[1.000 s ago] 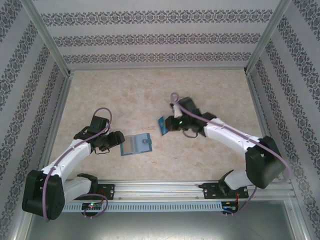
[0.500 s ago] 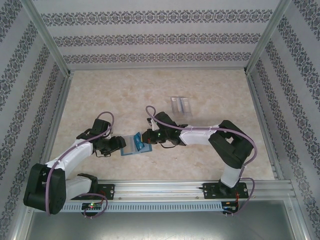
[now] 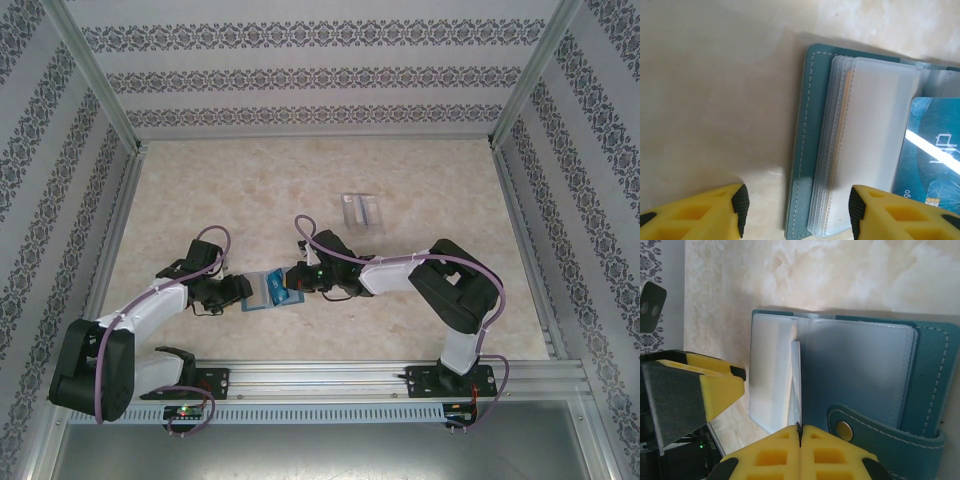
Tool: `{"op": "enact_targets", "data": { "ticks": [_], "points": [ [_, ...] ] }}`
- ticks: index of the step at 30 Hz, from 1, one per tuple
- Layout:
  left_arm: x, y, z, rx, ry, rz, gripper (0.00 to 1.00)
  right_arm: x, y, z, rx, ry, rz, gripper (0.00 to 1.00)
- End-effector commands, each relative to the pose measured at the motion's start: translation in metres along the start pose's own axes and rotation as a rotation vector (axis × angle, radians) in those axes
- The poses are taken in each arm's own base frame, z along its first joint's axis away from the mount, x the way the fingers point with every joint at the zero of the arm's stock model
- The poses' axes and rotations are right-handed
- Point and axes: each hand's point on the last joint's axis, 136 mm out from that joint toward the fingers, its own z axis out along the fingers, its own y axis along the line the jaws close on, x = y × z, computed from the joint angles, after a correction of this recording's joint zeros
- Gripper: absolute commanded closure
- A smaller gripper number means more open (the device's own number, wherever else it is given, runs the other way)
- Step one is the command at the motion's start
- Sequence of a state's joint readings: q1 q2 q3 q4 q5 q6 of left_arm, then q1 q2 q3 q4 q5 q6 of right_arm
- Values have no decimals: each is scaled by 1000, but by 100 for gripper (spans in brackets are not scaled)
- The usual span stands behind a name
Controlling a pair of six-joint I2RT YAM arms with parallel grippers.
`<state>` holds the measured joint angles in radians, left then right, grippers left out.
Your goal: Put the credit cards into the card holder
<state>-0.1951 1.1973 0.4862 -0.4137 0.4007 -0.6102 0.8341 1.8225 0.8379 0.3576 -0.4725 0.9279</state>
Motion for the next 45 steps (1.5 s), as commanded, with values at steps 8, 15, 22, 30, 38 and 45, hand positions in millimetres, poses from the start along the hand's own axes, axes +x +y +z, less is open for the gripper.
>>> {"op": "enact_targets", "data": {
  "ticks": [8,15,22,30,38,45],
  "points": [
    [5,5,13,-10,39,-4,51,0,-19,1,-3,-101,141,100],
    [4,4,14,-11,38,-3,53,2,-8,12,-57,-68,150,100],
    [2,4,16,-8,40,-9,55,2,1,20,-94,-50,153,100],
    [0,5,16,-15,30,-23,57,8,9,35,-146,-10,174,100],
    [-4,7,11,-44,11,-25,61,8,13,39,-172,-6,189,100],
    [-12,11,-2,-75,-67,-29,53,9,10,44,-172,-1,195,100]
  ]
}}
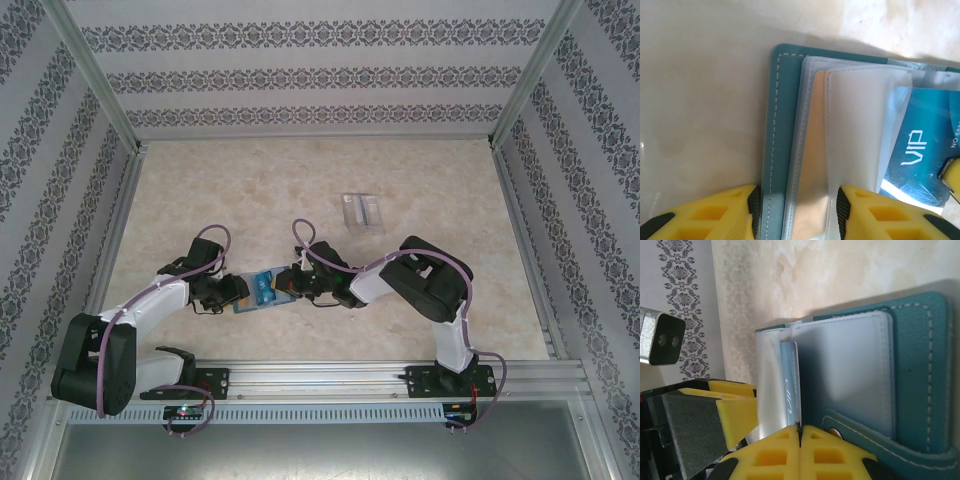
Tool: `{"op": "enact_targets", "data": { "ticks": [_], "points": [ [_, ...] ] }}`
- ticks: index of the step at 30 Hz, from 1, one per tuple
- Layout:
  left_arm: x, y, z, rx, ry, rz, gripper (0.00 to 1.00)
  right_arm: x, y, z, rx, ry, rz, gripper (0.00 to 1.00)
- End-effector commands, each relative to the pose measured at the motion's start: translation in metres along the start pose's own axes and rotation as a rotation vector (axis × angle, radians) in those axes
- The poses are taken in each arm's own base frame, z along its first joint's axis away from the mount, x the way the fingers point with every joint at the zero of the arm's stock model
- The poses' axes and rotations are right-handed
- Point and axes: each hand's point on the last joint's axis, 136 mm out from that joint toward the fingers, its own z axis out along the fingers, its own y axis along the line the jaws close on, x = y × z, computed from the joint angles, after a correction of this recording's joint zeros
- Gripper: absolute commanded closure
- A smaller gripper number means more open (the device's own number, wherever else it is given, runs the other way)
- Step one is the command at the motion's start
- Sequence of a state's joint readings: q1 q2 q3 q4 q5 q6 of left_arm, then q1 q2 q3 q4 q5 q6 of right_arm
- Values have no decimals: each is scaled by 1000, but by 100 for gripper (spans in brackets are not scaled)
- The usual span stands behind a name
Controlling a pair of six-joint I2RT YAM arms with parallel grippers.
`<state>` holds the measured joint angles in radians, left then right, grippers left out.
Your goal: Put the credit cards into the card holder
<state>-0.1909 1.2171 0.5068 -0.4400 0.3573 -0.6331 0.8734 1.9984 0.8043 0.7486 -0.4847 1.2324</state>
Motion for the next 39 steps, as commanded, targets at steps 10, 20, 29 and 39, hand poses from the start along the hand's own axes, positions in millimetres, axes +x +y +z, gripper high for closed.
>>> {"op": "enact_targets", "data": {
  "ticks": [10,20,29,39],
  "points": [
    [-8,9,-9,-49,-83,-21,50,2,8,14,-25,3,0,100],
    [-14,13,-8,-50,-128,-39,47,0,17,19,-41,-45,-19,100],
    [-8,12,14,-33,-60,-48,67,8,22,27,-60,-51,-3,100],
    [-12,1,-2,3,-86,-30,56,8,24,38,-51,-43,-17,100]
  ]
}}
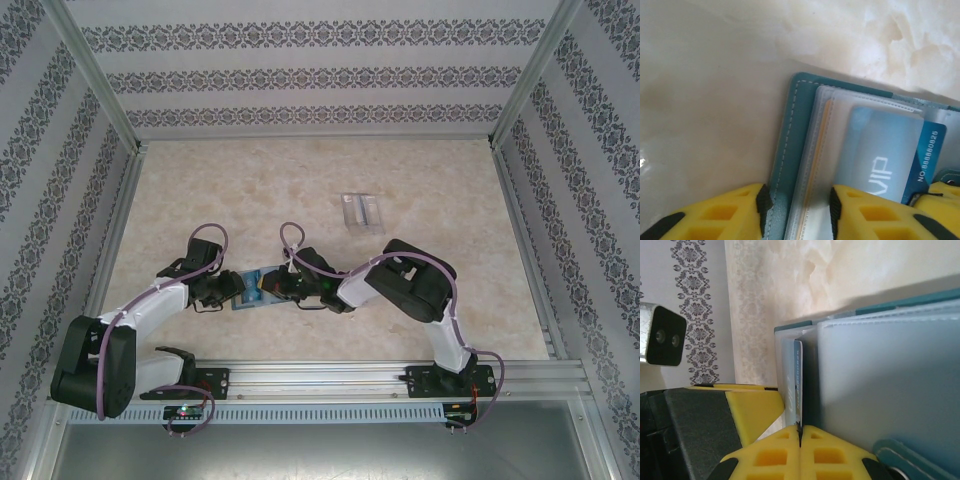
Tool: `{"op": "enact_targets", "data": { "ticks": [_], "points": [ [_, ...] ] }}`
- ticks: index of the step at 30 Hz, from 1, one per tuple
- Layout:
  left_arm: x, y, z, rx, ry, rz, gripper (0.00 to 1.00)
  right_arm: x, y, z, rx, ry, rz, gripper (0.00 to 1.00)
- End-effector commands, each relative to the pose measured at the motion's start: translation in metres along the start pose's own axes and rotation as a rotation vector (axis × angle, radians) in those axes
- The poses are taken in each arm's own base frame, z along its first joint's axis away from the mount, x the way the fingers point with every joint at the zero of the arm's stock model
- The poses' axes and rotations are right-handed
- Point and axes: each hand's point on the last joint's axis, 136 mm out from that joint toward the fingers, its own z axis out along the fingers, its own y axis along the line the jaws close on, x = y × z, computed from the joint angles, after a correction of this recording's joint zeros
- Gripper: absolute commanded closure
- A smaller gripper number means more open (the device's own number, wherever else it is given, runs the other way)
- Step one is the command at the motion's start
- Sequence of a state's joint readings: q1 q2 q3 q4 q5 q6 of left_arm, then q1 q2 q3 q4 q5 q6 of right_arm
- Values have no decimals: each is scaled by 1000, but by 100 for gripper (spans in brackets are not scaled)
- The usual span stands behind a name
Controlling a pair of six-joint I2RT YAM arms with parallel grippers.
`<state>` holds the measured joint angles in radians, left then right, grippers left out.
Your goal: Put the credit cards into the card holder
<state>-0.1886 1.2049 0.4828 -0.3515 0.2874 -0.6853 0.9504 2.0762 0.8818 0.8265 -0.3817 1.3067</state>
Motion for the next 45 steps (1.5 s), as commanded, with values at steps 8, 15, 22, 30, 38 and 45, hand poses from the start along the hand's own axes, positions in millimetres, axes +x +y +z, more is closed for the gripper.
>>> {"op": "enact_targets", "data": {
  "ticks": [8,15,22,30,38,45],
  "points": [
    [2,-8,-17,48,-25,5,56,4,1,10,25,12,-41,90],
    [2,-2,-14,20,7,-10,61,2,-5,-3,119,-10,-135,76],
    [-3,2,-11,11,12,-19,62,1,-4,-5,152,-6,-175,73],
    [-3,-3,-3,43,28,-24,64,3,-1,3,152,22,-195,95],
    [-11,-12,-12,86,-26,-14,55,8,-4,13,156,65,-194,100],
    [-15,-16,-11,116,-35,-31,54,12,-3,18,151,91,-205,100]
  ]
}}
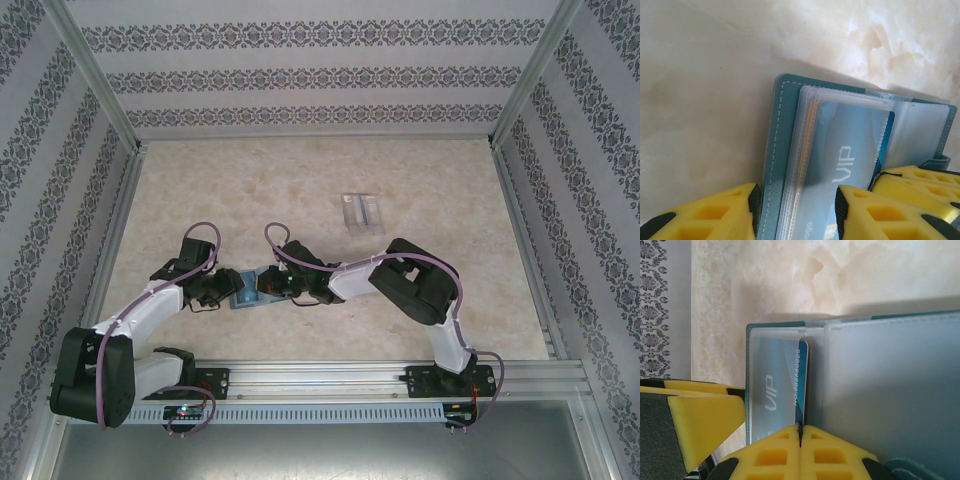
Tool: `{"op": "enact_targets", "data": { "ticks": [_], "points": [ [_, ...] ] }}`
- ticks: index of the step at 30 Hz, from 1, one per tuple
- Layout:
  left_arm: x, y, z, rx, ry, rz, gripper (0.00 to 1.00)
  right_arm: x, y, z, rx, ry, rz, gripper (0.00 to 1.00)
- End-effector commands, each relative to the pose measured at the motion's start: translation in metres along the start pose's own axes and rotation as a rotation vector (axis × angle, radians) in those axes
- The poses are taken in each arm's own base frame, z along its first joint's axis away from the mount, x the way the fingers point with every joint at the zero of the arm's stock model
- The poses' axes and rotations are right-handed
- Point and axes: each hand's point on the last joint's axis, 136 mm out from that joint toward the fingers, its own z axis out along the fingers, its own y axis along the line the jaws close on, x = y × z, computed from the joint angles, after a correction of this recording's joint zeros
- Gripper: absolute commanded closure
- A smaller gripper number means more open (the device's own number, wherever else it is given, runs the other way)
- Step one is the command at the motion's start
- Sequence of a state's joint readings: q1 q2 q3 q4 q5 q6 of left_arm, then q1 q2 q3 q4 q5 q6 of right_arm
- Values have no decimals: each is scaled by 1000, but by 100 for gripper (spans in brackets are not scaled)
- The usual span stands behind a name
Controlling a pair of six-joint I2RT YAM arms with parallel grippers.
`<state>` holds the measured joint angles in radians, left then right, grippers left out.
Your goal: Put the credit cards into the card holder
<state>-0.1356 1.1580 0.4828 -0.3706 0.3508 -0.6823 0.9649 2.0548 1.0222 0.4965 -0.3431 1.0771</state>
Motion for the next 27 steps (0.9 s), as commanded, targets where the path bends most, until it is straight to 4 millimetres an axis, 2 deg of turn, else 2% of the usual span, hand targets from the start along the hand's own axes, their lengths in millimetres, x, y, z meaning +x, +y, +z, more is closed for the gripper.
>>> {"op": "enact_targets", "data": {
  "ticks": [1,12,17,21,27],
  "points": [
    [-9,-12,2,61,-21,3,54,14,5,10,-18,58,-40,100],
    [-9,-14,0,67,-15,11,55,17,11,12,-27,76,-55,99],
    [-10,-10,-4,48,-27,13,52,11,7,-3,17,33,-91,91],
    [-12,-6,-6,39,-29,9,51,8,8,-10,24,23,-98,81],
    [-15,-4,-5,39,-22,-6,50,3,11,-19,45,-1,-114,73]
  ]
}}
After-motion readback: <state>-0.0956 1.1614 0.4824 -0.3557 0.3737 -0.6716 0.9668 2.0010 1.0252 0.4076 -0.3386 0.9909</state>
